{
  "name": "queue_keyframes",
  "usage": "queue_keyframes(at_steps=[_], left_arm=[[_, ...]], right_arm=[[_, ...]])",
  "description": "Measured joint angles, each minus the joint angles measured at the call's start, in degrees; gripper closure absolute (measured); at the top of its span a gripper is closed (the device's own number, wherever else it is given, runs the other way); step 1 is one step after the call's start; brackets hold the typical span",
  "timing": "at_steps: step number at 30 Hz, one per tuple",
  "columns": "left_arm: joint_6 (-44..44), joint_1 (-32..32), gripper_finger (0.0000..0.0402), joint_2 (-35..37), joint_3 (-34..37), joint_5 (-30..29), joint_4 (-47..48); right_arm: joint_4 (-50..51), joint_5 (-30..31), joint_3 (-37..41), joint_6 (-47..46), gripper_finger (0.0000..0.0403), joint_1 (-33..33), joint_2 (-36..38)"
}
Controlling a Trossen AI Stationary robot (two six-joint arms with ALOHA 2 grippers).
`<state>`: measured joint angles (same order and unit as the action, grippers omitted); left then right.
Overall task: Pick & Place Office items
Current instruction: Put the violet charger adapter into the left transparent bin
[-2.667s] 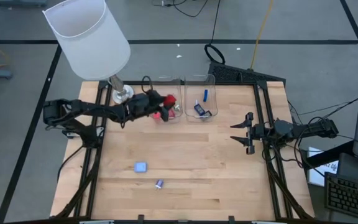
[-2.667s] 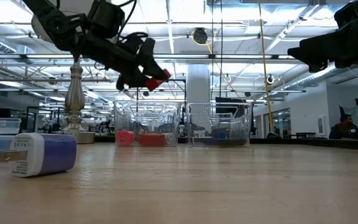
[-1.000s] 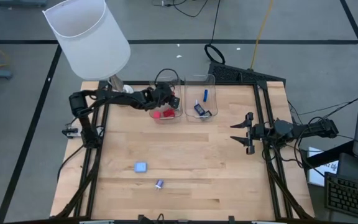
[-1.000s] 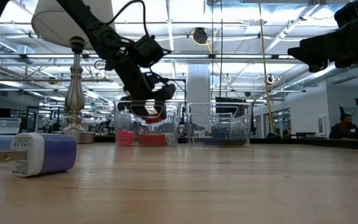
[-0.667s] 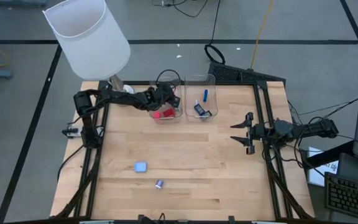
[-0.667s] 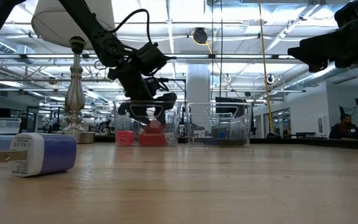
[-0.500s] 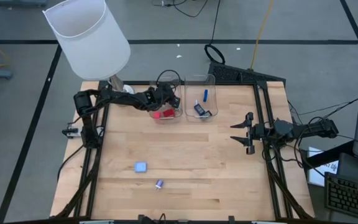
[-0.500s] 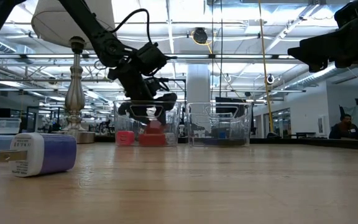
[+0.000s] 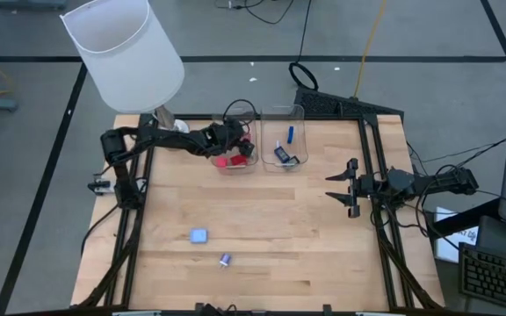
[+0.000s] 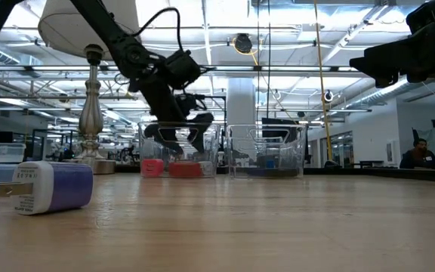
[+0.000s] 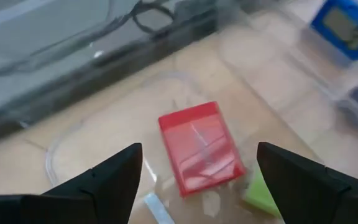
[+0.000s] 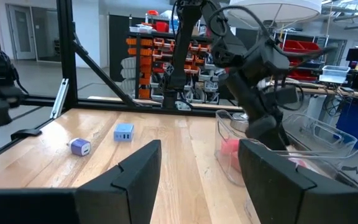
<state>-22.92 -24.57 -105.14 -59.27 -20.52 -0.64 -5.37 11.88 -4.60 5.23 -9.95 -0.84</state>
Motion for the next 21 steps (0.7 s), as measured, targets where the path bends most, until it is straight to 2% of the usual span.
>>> queue_keyframes(at_steps=[4, 11, 14, 21], left_arm=[[2.1, 0.2, 0.0084, 6.7, -0.1, 1.9, 1.6], [0.7, 3.3, 0.0099, 21.1, -0.2, 5.5, 11.2], [1.5, 7.6, 0.0105, 26.4, 0.9, 4.4, 13.5], [4.9, 23.7, 0.0115, 34.8, 4.6, -0.9, 11.4]], right_arm=[[0.0, 0.0, 0.0, 0.0, 0.0197, 0.0, 0.0], [0.0, 0.0, 0.0, 0.0, 0.0199, 0.0, 0.0], [0.0, 0.0, 0.0, 0.0, 0.0198, 0.0, 0.0], [0.0, 0.0, 0.0, 0.0, 0.0196, 0.0, 0.0]])
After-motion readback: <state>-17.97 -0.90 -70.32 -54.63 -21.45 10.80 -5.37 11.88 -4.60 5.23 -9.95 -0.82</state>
